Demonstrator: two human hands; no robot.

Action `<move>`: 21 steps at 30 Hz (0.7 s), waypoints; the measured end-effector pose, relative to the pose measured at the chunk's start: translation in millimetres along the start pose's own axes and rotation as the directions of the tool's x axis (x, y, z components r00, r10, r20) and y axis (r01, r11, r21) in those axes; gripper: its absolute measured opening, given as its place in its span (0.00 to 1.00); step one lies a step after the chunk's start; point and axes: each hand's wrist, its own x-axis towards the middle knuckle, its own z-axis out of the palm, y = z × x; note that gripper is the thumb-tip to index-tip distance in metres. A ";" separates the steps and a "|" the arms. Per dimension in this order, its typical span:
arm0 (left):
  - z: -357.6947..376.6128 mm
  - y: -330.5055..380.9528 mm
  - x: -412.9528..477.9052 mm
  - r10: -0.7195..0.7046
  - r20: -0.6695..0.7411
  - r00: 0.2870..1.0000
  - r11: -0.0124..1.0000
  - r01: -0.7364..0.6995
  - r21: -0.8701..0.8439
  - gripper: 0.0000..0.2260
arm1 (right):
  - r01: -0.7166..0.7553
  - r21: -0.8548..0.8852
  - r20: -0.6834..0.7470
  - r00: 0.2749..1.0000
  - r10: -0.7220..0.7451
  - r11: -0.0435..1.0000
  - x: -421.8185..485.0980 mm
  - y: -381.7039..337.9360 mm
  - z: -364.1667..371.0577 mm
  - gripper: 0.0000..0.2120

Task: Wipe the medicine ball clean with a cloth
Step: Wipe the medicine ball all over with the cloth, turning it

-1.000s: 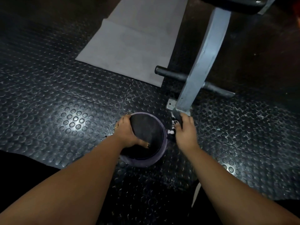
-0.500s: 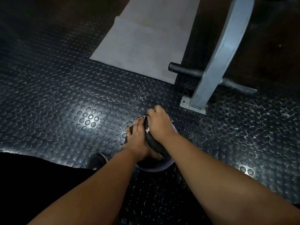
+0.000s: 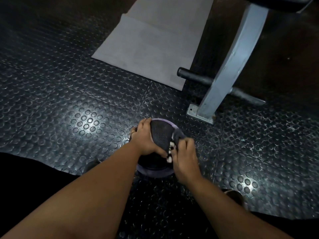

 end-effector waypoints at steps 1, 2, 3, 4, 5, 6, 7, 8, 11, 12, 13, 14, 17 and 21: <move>-1.7 0.6 -0.2 -0.012 -0.001 1.000 1.000 0.012 -0.013 0.71 | -0.021 0.024 0.013 1.000 0.020 0.999 -13.0 3.9 4.3 0.12; -3.1 0.7 -0.9 -0.017 -0.006 1.000 1.000 0.017 -0.021 0.71 | -0.029 0.043 0.023 0.999 0.028 0.999 -21.8 7.3 8.2 0.12; -3.6 0.8 -1.3 -0.016 -0.008 1.000 1.000 0.016 -0.025 0.71 | -0.030 0.054 0.027 0.999 0.028 0.998 -25.1 9.7 11.2 0.12; -3.9 0.6 -2.1 -0.013 -0.008 1.000 1.000 0.013 -0.027 0.71 | -0.027 0.050 0.023 0.999 0.026 0.998 -23.2 11.1 12.7 0.11; -4.1 1.3 -2.2 -0.009 -0.007 1.000 1.000 0.009 -0.028 0.71 | -0.027 0.038 0.018 1.000 0.026 0.999 -18.3 12.9 13.2 0.10; -4.2 1.5 -2.3 -0.014 -0.005 1.000 0.999 0.014 -0.028 0.70 | -0.028 0.033 0.019 0.999 0.027 0.999 -12.8 14.5 14.0 0.09; -4.5 1.9 -1.8 -0.025 -0.004 1.000 0.999 0.025 -0.032 0.70 | -0.024 0.041 0.025 0.999 0.023 0.999 -7.3 15.4 13.9 0.09; -4.9 2.0 -1.2 -0.034 -0.004 0.999 0.999 0.034 -0.038 0.70 | -0.010 0.055 0.034 0.999 0.008 0.998 -2.4 15.9 12.9 0.08; -6.5 0.2 1.4 -0.042 -0.012 0.999 0.998 0.041 -0.052 0.70 | 0.070 0.042 0.015 0.997 -0.071 0.997 9.1 13.9 8.8 0.08; -6.4 -0.7 2.9 -0.038 -0.017 0.999 0.998 0.037 -0.045 0.69 | 0.082 0.024 0.000 0.997 -0.082 0.996 15.1 11.2 7.2 0.07; -5.8 -1.4 3.4 -0.033 -0.020 0.999 0.999 0.033 -0.036 0.69 | 0.086 0.003 -0.017 0.996 -0.086 0.996 23.1 7.0 5.7 0.06; -5.3 -1.6 3.6 -0.026 -0.023 0.999 0.999 0.025 -0.025 0.70 | 0.091 -0.025 -0.032 0.995 -0.092 0.996 33.7 2.0 5.2 0.06; -3.0 -0.8 2.2 -0.006 -0.032 0.999 1.000 0.006 0.003 0.70 | 0.099 -0.118 0.003 0.995 -0.099 0.988 72.1 -18.3 4.9 0.08; 1.9 2.5 -1.6 -0.003 -0.066 0.998 1.000 0.004 0.009 0.70 | 0.053 -0.194 0.129 0.991 -0.028 0.980 111.7 -30.5 9.3 0.09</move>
